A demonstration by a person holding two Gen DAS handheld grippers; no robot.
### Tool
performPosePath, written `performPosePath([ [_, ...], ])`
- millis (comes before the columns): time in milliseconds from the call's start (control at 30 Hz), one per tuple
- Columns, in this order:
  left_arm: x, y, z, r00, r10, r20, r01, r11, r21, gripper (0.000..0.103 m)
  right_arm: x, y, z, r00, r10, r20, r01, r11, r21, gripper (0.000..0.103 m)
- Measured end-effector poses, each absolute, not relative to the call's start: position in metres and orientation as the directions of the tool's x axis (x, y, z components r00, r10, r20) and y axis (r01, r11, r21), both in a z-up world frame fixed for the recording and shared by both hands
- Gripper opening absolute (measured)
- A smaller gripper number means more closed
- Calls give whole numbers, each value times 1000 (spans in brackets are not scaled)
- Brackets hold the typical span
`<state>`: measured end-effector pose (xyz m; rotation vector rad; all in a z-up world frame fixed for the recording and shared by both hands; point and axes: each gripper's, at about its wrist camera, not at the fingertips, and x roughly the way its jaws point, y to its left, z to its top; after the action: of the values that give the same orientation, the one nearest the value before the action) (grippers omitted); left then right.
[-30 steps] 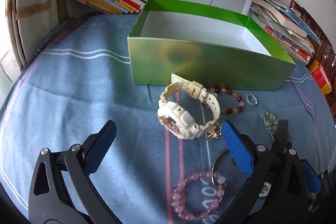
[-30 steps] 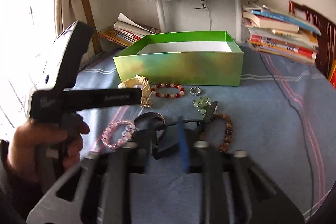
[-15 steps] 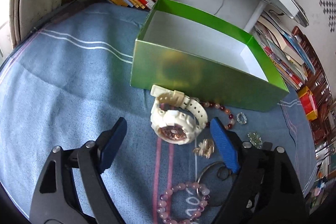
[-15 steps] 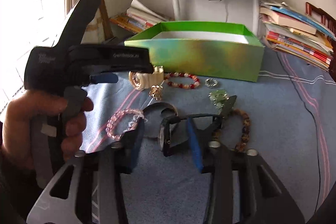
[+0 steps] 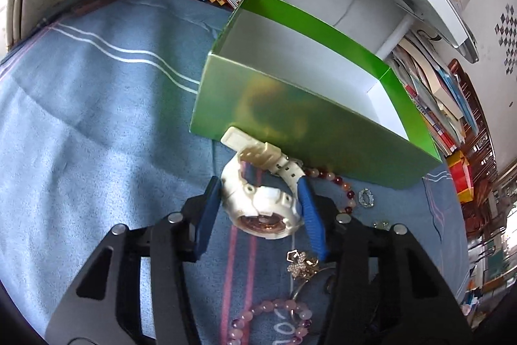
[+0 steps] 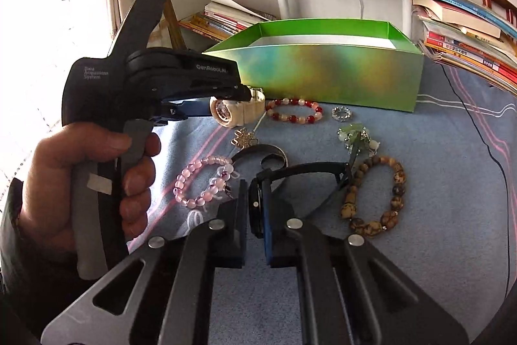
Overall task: Organize jewelry
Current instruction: 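Reach the left tool to the white wristwatch while the right tool approaches the black watch, then grasp the white wristwatch with the left tool while the right tool grasps the black watch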
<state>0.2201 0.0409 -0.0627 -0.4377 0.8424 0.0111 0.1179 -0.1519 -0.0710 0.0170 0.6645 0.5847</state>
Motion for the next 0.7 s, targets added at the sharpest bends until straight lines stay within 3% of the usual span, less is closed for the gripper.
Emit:
performPosePath([
  [233, 207, 43, -56, 726, -199, -659, -129, 901, -414, 47, 112, -156, -67, 654, 541, -529, -522, 829, 203, 8],
  [700, 114, 34, 5, 842, -145, -519, -28, 950, -310, 47, 74, -182, -29, 777, 525, -347, -504, 850, 156, 8],
])
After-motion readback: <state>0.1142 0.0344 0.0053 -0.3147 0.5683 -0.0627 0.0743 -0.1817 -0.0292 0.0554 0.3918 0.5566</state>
